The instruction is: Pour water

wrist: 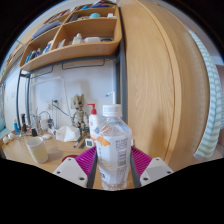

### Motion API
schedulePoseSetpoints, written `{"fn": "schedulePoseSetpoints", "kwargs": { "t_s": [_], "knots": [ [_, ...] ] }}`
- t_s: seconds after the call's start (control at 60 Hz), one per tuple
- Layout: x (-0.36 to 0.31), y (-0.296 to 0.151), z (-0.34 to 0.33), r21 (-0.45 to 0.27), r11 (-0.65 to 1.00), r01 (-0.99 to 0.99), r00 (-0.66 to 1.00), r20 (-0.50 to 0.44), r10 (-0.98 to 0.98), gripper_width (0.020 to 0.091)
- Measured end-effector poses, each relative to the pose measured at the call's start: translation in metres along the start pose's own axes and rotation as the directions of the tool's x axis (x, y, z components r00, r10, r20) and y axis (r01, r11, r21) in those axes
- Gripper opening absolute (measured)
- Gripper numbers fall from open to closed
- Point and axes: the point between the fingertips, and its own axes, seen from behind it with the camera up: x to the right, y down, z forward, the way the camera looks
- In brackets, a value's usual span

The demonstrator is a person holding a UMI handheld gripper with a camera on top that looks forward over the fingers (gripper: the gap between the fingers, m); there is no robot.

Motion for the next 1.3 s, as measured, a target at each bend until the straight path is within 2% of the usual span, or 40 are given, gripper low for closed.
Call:
{"fn": "schedulePoseSetpoints", "kwargs": {
  "t_s": [0.033, 0.15, 0.183, 0.2, 0.233, 0.417, 0.517, 0.583, 0.75, 0.9, 1.017, 1.117, 1.3],
  "knots": [
    [0.000, -0.001, 0.000, 0.007, 1.000, 0.016, 1.000, -0.009, -0.016, 0.0543],
    [0.000, -0.002, 0.000, 0.013, 0.999, 0.042, 0.999, -0.032, -0.042, 0.0439],
    [0.000, -0.002, 0.000, 0.018, 0.999, 0.044, 0.998, -0.039, -0.043, 0.0446],
    [0.000, -0.002, 0.000, 0.020, 0.999, 0.043, 0.998, -0.041, -0.042, 0.0390],
    [0.001, -0.002, 0.000, 0.026, 0.999, 0.040, 0.998, -0.048, -0.039, 0.0366],
    [0.000, -0.002, 0.000, 0.014, 0.998, 0.060, 0.997, -0.055, -0.059, 0.0366],
    [-0.011, -0.006, 0.001, -0.008, 0.979, 0.203, 0.977, -0.057, -0.204, 0.0366],
    [-0.026, -0.013, 0.004, -0.017, 0.929, 0.369, 0.928, -0.047, -0.370, 0.0368],
    [-0.080, -0.036, 0.022, 0.005, 0.633, 0.775, 0.632, -0.048, -0.774, 0.0368],
    [-0.128, -0.051, 0.035, 0.039, 0.285, 0.958, 0.287, -0.056, -0.956, 0.0372],
    [-0.153, -0.060, 0.048, 0.061, 0.027, 0.998, 0.032, -0.079, -0.996, 0.0373],
    [-0.170, -0.062, 0.051, 0.052, -0.170, 0.984, -0.164, -0.098, -0.982, 0.0372],
    [-0.195, -0.063, 0.060, 0.058, -0.423, 0.904, -0.412, -0.144, -0.900, 0.0372]
  ]
}}
